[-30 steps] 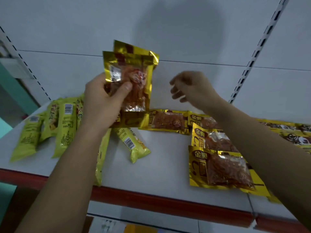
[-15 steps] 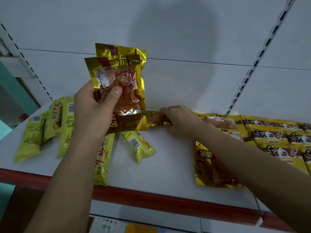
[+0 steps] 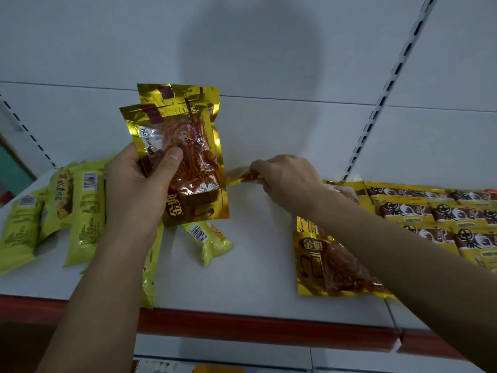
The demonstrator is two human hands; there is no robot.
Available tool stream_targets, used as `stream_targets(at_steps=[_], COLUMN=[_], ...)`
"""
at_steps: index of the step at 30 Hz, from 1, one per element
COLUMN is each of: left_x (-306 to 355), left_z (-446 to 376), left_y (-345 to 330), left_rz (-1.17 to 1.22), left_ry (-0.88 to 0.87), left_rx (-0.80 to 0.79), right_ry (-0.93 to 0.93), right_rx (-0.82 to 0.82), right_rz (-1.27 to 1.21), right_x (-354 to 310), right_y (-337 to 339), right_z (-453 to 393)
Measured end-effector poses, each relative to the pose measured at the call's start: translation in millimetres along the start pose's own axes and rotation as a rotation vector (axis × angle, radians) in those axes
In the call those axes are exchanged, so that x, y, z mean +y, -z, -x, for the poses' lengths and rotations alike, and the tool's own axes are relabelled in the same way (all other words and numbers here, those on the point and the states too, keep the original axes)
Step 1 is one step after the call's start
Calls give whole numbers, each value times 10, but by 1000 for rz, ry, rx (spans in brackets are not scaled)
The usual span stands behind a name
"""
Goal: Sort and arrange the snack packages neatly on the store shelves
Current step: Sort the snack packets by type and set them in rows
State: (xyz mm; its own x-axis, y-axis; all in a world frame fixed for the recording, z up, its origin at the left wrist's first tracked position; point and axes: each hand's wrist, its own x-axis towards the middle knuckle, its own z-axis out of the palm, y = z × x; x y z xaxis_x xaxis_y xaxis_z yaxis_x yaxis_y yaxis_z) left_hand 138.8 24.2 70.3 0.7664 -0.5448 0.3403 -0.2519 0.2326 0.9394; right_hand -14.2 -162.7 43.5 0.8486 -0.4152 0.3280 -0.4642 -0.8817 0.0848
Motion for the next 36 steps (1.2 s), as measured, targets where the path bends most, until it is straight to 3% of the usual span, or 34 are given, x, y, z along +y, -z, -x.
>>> stream_targets(at_steps=[5, 12, 14, 17, 20, 22, 25, 30, 36], left_x=[-69, -84, -95, -92, -58, 2, 73, 141, 211], left_z=[14, 16, 22, 51, 47, 52, 64, -29, -432], left_y=[-3, -36, -62, -114, -190, -262, -341, -150, -72], left_rz=[11, 22, 3, -112, -284, -388, -522, -612, -771], left_ry=[0, 17, 32, 70, 75, 26, -48, -80, -184], left_rx=[-18, -52, -66, -107, -281, -421, -526, -510, -470], right_ry=[-70, -1, -10, -158, -294, -221, -117, -323, -405], right_rx=[-194, -179, -54, 280, 494, 357, 143, 295, 139], right_rz=[6, -45, -166, -550, -871, -837, -583, -782, -975], right_x=[-42, -22, -22, -76, -108, -75, -22, 303, 405], right_y=[-139, -254, -229, 15, 454, 661, 718, 735, 798], right_z=[77, 153, 184, 222, 242, 239, 273, 403, 452])
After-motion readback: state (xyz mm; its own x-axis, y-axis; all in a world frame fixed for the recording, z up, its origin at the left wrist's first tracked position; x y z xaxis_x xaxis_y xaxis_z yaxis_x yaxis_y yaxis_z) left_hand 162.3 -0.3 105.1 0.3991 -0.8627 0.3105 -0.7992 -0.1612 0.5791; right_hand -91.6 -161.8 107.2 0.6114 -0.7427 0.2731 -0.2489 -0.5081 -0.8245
